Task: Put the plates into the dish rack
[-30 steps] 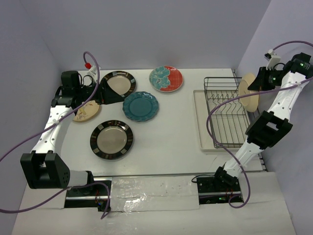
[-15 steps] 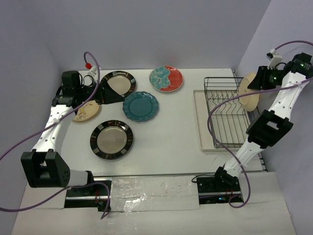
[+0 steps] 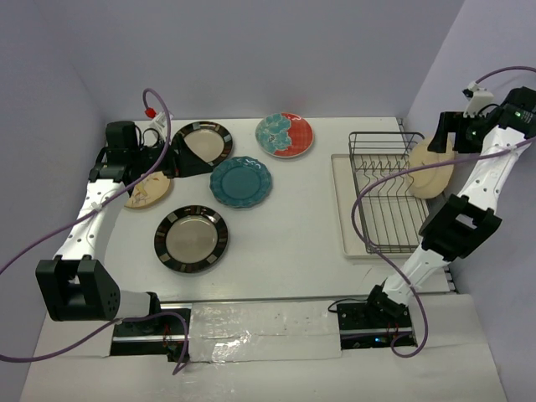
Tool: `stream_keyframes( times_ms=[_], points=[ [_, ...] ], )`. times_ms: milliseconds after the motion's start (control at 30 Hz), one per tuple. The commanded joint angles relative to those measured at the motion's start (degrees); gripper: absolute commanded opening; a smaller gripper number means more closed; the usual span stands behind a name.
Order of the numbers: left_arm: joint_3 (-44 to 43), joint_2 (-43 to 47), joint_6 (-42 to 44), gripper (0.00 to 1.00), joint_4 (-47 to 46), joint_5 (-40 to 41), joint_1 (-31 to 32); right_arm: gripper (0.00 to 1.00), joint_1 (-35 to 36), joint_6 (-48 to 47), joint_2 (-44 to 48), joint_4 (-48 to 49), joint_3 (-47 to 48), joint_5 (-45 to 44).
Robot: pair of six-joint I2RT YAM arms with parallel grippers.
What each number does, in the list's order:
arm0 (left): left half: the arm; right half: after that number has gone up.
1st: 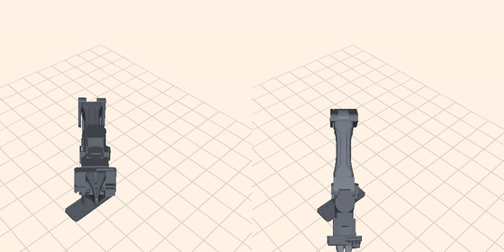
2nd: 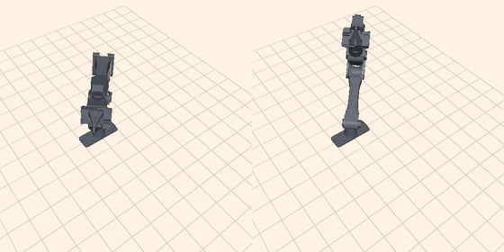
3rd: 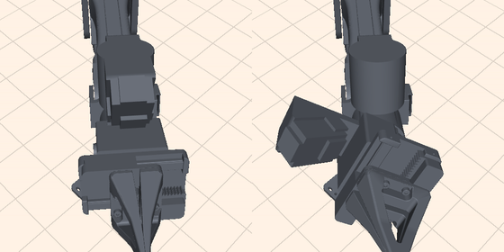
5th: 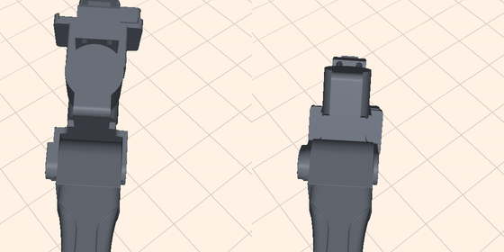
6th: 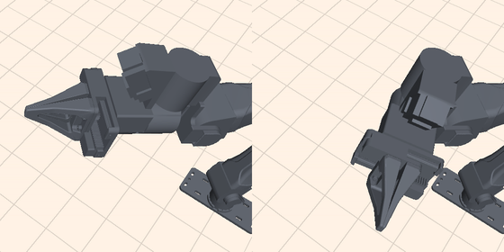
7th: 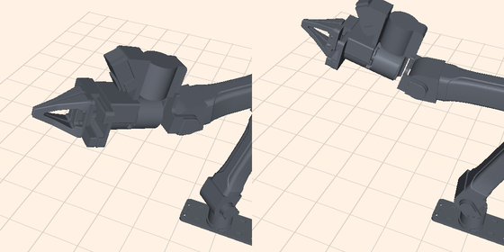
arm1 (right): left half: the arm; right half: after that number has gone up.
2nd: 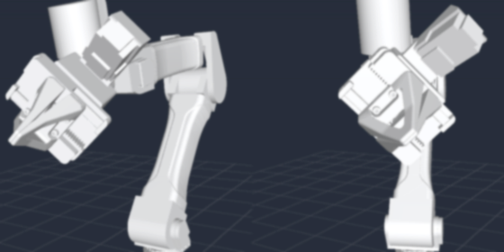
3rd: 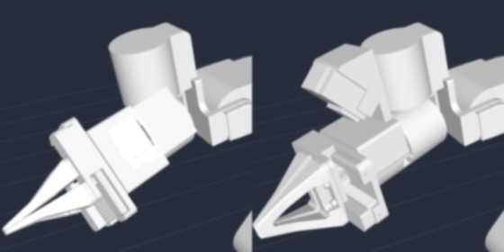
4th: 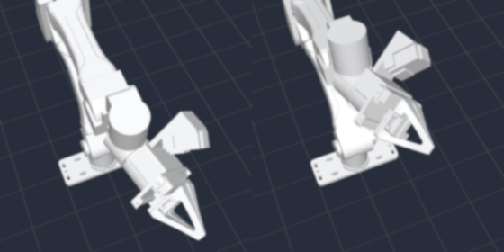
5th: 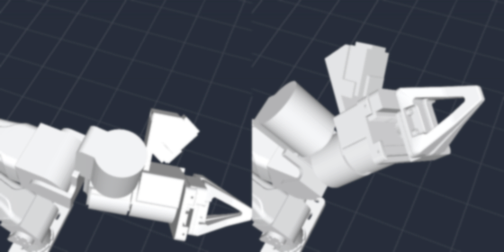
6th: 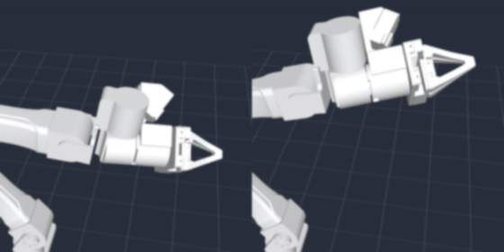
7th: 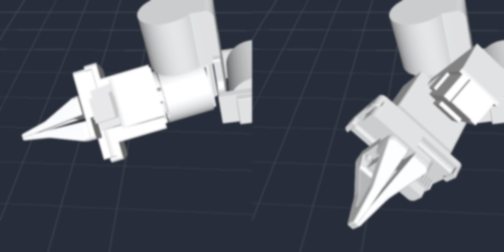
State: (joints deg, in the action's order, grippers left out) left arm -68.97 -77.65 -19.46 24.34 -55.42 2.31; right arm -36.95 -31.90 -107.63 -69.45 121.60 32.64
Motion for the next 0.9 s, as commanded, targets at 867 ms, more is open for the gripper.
stream_keyframes(
  times_ms=[867],
  points=[
    [23.26,-1.8,-12.0,0.88,-10.61,12.18,-42.64,1.0,44.49,9.4,20.89,19.61,-9.54,-22.53]
  ],
)
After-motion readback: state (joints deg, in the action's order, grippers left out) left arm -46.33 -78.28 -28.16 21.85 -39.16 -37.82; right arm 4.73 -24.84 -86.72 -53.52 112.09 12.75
